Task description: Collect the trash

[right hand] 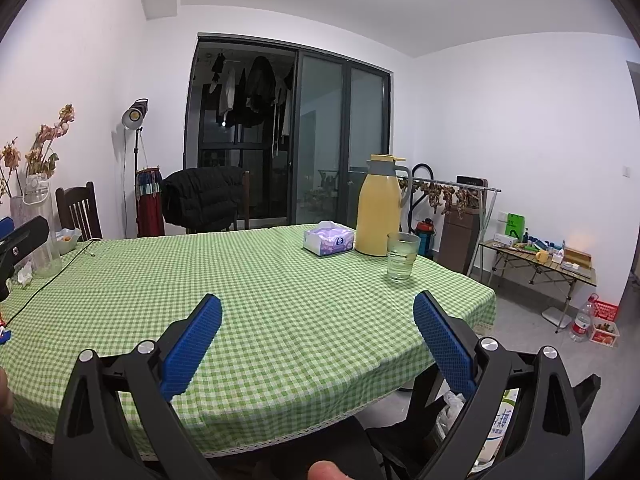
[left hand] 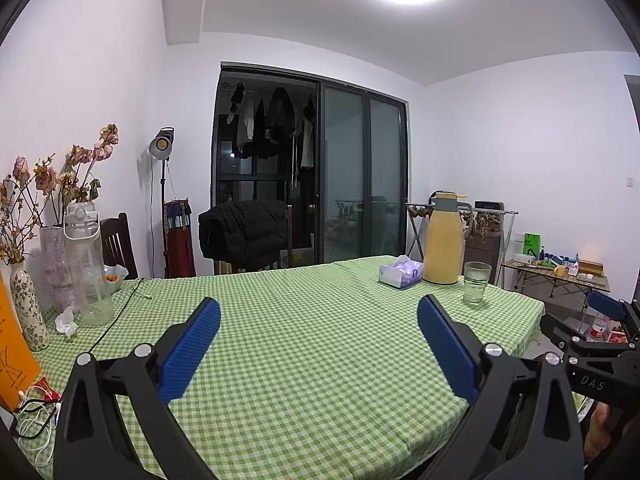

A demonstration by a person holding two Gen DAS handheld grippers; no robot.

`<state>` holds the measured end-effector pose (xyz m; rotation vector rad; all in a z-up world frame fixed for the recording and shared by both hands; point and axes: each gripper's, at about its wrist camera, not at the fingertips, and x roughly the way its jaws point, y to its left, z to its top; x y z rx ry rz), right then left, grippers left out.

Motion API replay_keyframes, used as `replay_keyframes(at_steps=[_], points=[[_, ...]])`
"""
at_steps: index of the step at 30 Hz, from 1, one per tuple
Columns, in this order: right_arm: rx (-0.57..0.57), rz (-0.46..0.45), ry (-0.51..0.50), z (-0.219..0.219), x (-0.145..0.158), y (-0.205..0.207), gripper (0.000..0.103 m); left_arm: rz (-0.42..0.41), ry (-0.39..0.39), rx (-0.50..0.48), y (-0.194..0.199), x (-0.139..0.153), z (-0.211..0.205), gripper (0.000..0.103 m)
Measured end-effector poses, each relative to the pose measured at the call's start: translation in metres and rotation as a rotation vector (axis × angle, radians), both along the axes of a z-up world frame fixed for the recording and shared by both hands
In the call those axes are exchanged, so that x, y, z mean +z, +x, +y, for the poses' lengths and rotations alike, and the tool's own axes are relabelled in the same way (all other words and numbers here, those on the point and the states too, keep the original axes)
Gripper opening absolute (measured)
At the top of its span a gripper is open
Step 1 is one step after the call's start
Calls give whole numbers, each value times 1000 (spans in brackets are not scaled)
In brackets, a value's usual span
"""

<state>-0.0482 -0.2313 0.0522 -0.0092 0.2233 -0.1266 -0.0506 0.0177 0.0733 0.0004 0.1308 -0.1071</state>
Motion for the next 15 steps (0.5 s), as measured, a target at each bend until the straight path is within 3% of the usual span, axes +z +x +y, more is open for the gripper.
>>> replay_keyframes(at_steps=[15], points=[[-19, 1, 5, 0, 0, 1, 93, 1, 1, -4, 2, 1, -2, 96]])
